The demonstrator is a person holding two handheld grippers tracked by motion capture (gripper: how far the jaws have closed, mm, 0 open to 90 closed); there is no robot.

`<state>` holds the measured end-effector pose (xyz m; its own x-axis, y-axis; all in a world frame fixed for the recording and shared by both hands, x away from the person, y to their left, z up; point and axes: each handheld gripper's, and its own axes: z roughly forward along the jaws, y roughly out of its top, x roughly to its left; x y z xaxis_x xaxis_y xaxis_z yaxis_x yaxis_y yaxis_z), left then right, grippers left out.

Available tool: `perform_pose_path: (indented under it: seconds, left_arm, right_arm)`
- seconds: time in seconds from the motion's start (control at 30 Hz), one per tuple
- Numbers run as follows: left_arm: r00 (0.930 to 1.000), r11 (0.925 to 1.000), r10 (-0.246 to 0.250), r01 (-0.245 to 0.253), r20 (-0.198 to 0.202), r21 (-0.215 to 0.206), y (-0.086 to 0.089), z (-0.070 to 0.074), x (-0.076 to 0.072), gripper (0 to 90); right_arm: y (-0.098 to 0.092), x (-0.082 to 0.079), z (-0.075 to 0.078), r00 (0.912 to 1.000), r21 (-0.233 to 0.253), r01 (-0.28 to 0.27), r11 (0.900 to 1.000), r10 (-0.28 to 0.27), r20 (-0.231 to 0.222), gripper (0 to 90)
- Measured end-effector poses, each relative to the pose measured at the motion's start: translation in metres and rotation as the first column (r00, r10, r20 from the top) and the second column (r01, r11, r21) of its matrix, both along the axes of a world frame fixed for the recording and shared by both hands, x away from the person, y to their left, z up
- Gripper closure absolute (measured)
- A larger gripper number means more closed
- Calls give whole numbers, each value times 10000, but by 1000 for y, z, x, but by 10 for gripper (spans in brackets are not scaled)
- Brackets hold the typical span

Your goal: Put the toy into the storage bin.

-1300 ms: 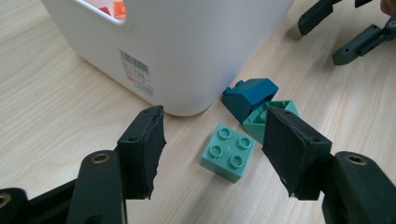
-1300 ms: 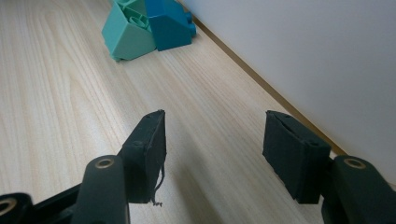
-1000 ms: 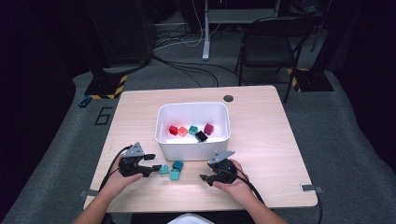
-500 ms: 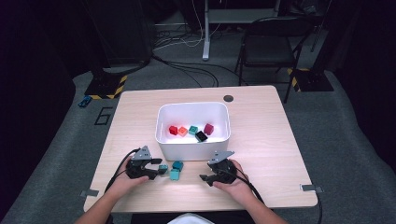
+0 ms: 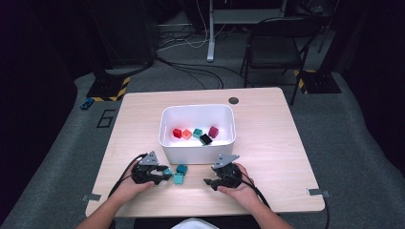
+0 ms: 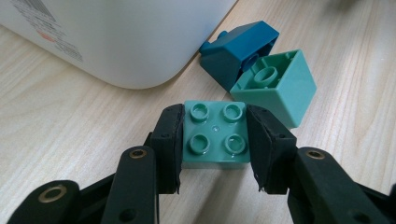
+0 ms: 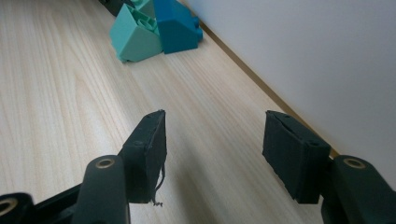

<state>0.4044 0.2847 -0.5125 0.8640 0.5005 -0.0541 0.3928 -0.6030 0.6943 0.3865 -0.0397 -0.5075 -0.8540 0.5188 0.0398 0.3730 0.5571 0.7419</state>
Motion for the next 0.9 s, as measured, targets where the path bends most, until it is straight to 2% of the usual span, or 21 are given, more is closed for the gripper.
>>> perform_pose_path:
  seconds: [0.1,0.33,0.5,0.67,0.8,0.9]
  left_arm:
    - [10000,9999,-17,17,-9,111,1,1,0,584]
    - [9995,9987,291,-297,-135,-423,5,8,-1,585]
    - [9984,9956,567,-569,-46,-750,7,16,-3,585]
    - [9974,9935,723,-726,-63,-873,11,25,-4,585]
    - [9966,9889,815,-822,-105,-1235,15,38,-5,586]
    - [9969,9878,784,-784,-59,-1345,16,50,-6,585]
  right_arm:
    - [1,-1,1,9998,10,-165,9999,165,135,393]
    - [6,-2,1,9985,-150,-532,9985,531,-117,400]
    - [5,-1,2,9993,-123,-343,9993,341,-139,390]
    - [3,-1,2,9996,-83,-177,9998,175,-200,375]
    - [2,-1,2,9997,-59,-128,9999,126,-211,371]
    - [2,-1,3,9999,-13,-68,10000,68,-93,362]
